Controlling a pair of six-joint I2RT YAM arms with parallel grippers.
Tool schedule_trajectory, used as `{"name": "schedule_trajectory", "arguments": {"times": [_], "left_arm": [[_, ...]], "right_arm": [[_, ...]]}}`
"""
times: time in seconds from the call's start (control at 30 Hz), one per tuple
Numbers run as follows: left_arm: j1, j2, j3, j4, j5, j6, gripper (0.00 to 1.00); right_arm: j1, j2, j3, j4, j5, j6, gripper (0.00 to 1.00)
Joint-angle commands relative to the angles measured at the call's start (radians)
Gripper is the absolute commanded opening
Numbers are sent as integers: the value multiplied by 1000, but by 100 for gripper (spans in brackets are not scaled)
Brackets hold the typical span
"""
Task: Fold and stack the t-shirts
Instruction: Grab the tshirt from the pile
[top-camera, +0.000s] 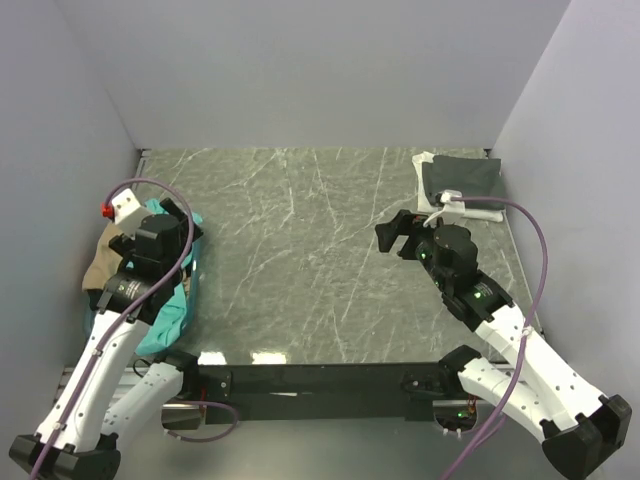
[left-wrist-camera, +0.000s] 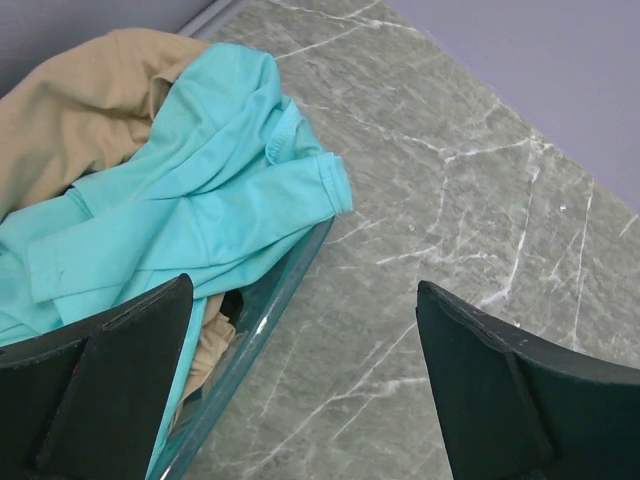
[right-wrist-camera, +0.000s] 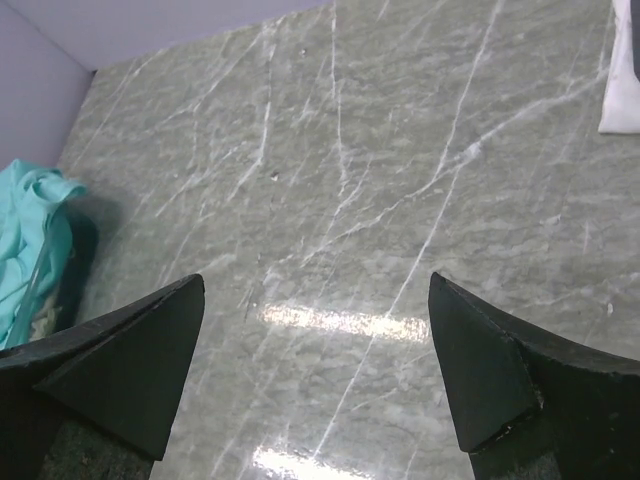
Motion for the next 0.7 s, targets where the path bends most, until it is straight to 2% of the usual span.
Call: {"name": "schedule_trajectory", "arguments": {"times": [0.0, 0.17, 0.3, 0.47, 0.57, 0.6, 0.67], "left_arm": [[-2, -25, 41, -33, -65, -28, 99], [-2, -52, 37, -62, -102, -48, 99], [-2, -66, 8, -27, -88, 24, 99], [38, 15, 21, -116, -183, 0, 99], [171, 64, 25, -107, -84, 48, 99], [246, 73, 20, -105, -62, 49, 99], [315, 101, 14, -97, 2, 55, 99]], "right_arm": [[-7, -6, 33, -21, 50, 34, 99], [-4, -1, 39, -50, 79, 64, 99], [-4, -10, 35, -46, 90, 54, 99], [-4, -4, 35, -55, 96, 51, 99], [-4, 0, 16, -44, 79, 57, 99], [-5, 2, 12, -36, 70, 64, 99], [-4, 7, -1, -30, 59, 72, 99]]}}
